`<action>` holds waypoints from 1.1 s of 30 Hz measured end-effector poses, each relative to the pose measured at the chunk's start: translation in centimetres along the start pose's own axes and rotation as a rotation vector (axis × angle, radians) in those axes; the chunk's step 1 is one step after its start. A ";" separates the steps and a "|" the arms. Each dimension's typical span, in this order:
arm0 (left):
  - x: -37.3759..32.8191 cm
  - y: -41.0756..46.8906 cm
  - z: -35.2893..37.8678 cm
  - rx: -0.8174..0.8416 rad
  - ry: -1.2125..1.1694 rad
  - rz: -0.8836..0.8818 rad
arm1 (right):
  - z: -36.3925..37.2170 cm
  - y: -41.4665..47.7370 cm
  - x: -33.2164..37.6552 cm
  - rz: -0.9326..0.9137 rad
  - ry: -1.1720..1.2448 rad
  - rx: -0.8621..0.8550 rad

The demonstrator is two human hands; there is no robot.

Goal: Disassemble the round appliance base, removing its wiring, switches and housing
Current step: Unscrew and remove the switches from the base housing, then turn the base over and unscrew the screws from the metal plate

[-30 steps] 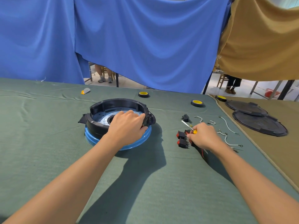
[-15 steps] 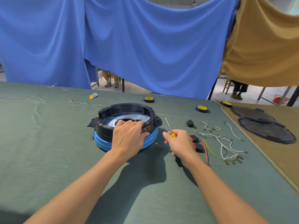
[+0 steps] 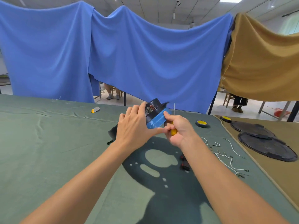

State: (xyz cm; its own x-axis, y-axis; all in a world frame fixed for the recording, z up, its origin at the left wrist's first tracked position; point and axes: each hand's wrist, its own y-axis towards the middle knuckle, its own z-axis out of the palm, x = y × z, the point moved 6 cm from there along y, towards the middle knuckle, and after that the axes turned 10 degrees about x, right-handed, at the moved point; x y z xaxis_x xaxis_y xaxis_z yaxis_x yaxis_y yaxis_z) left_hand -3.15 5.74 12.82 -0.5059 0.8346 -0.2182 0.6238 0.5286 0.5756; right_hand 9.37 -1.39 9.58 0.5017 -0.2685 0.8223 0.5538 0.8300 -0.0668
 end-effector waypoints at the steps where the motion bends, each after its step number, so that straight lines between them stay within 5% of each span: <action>1: 0.1 0.2 -0.1 0.020 0.023 0.002 | 0.5 0.1 0.6 -0.004 -0.022 0.003; 9: 0.9 1.3 -2.3 -0.121 -0.224 -0.147 | 1.3 -0.3 2.3 -0.051 -0.310 0.032; 24: 6.3 1.6 2.4 -0.079 -1.403 -0.783 | -6.5 0.0 1.6 -0.141 -0.805 -0.295; 33: 9.3 -1.0 6.4 -0.027 -1.505 -1.025 | -7.6 0.7 0.0 -0.130 -0.973 -0.472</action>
State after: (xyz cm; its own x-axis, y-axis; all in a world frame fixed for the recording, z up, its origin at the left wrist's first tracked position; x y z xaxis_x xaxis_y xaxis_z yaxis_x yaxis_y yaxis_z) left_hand -4.64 13.93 5.18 0.2777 -0.3615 -0.8901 0.4310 0.8749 -0.2208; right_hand 14.80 -4.56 5.28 -0.2052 0.3343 0.9199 0.8680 0.4963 0.0133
